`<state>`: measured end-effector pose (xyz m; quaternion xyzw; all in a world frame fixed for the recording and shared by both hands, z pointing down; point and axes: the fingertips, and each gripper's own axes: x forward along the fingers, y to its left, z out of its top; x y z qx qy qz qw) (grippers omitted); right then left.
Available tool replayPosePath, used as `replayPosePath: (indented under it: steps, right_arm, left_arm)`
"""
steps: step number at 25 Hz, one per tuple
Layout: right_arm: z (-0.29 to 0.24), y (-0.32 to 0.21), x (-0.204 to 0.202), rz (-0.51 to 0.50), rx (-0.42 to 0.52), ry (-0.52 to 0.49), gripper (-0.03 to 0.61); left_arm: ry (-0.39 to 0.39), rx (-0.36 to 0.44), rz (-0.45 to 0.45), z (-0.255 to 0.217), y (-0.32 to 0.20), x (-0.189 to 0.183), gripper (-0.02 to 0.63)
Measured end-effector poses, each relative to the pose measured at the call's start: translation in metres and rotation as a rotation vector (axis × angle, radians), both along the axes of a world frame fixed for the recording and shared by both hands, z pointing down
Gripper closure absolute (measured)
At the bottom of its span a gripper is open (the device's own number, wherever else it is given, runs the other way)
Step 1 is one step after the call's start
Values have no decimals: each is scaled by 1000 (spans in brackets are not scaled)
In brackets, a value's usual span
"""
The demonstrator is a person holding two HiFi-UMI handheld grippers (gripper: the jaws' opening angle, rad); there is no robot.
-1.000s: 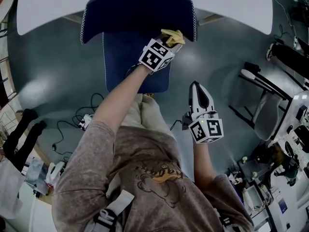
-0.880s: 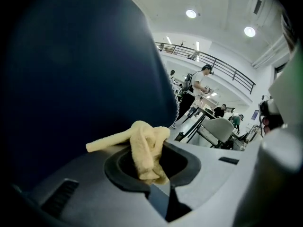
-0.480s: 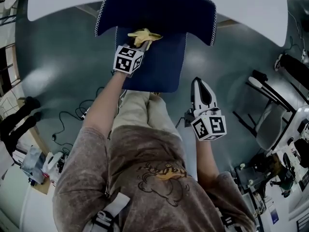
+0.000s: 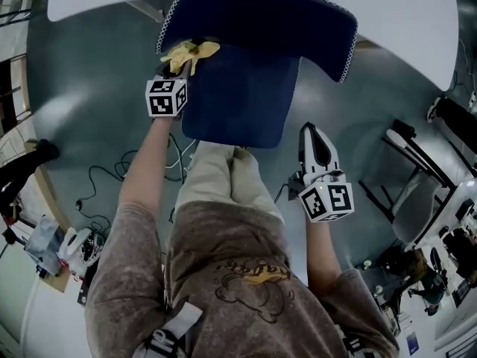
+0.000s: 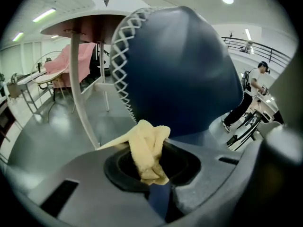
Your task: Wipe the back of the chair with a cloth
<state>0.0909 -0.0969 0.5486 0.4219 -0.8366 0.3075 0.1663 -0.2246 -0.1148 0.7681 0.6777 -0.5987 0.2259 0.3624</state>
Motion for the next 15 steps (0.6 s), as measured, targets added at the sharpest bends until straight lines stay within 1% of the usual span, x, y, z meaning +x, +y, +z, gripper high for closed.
replayPosePath:
  steps: [2, 5, 10, 13, 15]
  right_arm:
    - [3, 4, -4, -7, -7, 4, 552]
    - [8, 8, -5, -13, -19, 8, 552]
    - [14, 11, 1, -3, -35, 20, 552]
    - [16, 13, 4, 2, -39, 19, 552]
    - [19, 15, 6, 5, -44, 19, 552]
  left_arm:
    - [-22, -5, -21, 8, 0, -12, 537]
    - [-32, -3, -45, 20, -11, -16, 537]
    - [-16, 0, -34, 35, -37, 4, 537]
    - [-1, -6, -33, 40, -44, 12, 538]
    - [9, -13, -17, 43, -47, 21, 538]
